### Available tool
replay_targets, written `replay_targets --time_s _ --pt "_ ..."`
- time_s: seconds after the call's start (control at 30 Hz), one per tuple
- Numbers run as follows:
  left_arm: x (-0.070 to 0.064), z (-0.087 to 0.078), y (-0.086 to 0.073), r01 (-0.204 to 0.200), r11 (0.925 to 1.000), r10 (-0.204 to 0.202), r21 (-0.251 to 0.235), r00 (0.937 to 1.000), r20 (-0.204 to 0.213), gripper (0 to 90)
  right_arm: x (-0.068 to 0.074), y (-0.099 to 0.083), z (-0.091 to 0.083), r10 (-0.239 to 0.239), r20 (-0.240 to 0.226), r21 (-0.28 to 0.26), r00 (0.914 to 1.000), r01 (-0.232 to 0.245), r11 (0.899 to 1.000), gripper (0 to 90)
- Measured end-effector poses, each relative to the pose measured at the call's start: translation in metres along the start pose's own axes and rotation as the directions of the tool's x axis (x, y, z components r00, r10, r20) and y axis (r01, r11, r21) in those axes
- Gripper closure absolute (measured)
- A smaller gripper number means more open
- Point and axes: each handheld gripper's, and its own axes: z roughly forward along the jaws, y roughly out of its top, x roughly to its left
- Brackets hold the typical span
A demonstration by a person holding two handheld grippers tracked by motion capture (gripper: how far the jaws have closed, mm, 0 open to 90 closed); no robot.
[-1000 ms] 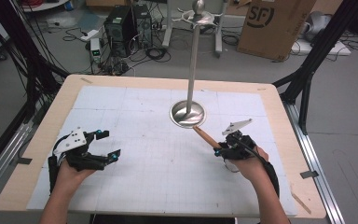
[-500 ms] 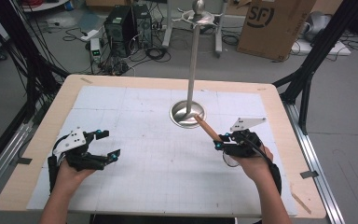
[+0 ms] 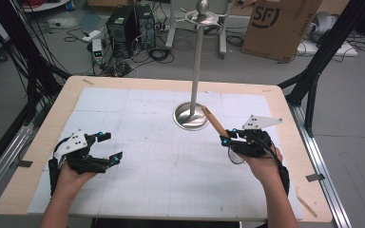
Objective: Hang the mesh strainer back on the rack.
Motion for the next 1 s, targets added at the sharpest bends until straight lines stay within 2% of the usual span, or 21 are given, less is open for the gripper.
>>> replay_targets --time_s 0.2,0.47,0.7,0.9,1.0 --pt "0.0 0.0 0.0 0.0 1.0 0.0 -0.002 1.0 0.001 13.5 -0.003 0.006 -0.004 0.004 -0.005 -0.057 1.0 -0.005 0.998 68.2" --pt "0.0 0.0 0.0 0.001 1.0 -0.001 -0.001 1.0 0.002 13.4 -0.009 0.018 -0.013 0.026 -0.004 -0.137 0.9997 -0.026 0.99 68.1" --pt "0.0 0.0 0.0 0.001 1.0 -0.001 -0.003 1.0 0.003 13.4 -0.017 0.039 -0.023 0.023 0.02 -0.189 0.9995 -0.019 0.982 68.0" --pt "0.0 0.0 0.0 0.002 1.0 -0.002 -0.002 1.0 0.004 13.4 -0.024 0.058 -0.03 0.02 0.032 -0.246 0.9993 -0.011 0.969 68.0" --pt "0.0 0.0 0.0 0.002 1.0 -0.002 -0.003 1.0 0.004 13.4 -0.027 0.066 -0.033 0.02 0.044 -0.258 0.9988 -0.008 0.966 67.9"
